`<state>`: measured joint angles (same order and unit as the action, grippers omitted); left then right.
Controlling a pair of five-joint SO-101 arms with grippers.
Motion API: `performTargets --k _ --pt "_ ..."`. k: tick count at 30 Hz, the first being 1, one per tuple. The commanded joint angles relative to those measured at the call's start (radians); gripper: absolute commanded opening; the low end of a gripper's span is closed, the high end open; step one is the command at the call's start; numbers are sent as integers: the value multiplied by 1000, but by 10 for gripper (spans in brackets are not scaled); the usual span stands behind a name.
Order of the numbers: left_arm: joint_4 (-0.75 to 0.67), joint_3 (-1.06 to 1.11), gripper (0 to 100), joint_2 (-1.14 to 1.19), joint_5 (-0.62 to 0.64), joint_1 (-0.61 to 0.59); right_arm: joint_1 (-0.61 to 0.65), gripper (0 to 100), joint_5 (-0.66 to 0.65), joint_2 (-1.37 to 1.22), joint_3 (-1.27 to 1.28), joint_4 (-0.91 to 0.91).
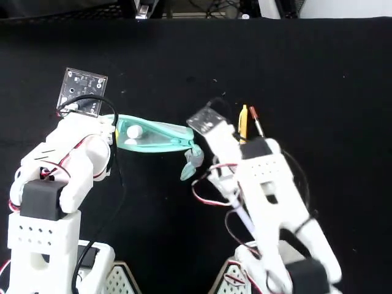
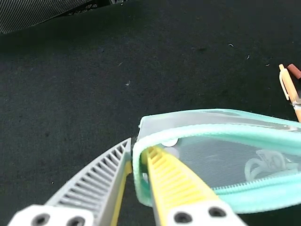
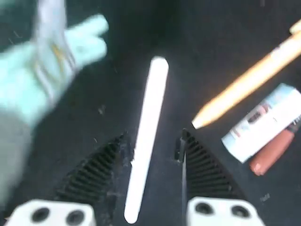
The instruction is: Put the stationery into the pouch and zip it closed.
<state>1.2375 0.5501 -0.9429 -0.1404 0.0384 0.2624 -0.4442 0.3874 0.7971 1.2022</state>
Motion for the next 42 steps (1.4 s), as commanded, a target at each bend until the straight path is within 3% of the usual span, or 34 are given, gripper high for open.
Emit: performTargets --k 1,10,13,17,22,31,38,42 --pt "-20 1 32 8 -6 -7 55 150 41 -160 -120 -41" --pt "-18 1 32 8 -6 -4 58 149 35 -453 -213 -186" --pt "-18 1 32 8 -6 -4 58 142 35 -464 -211 -203" --pt "-20 1 32 8 -6 -2 58 5 35 -455 -211 -203" --pt "-20 2 32 8 -6 -4 51 12 40 -372 -209 -180" --pt "-21 13 32 8 -6 -2 54 12 43 254 -186 41" --pt "-21 15 32 6 -6 -2 58 12 44 937 -133 35" --pt "-21 15 32 6 -5 -2 58 12 46 1204 -99 -74"
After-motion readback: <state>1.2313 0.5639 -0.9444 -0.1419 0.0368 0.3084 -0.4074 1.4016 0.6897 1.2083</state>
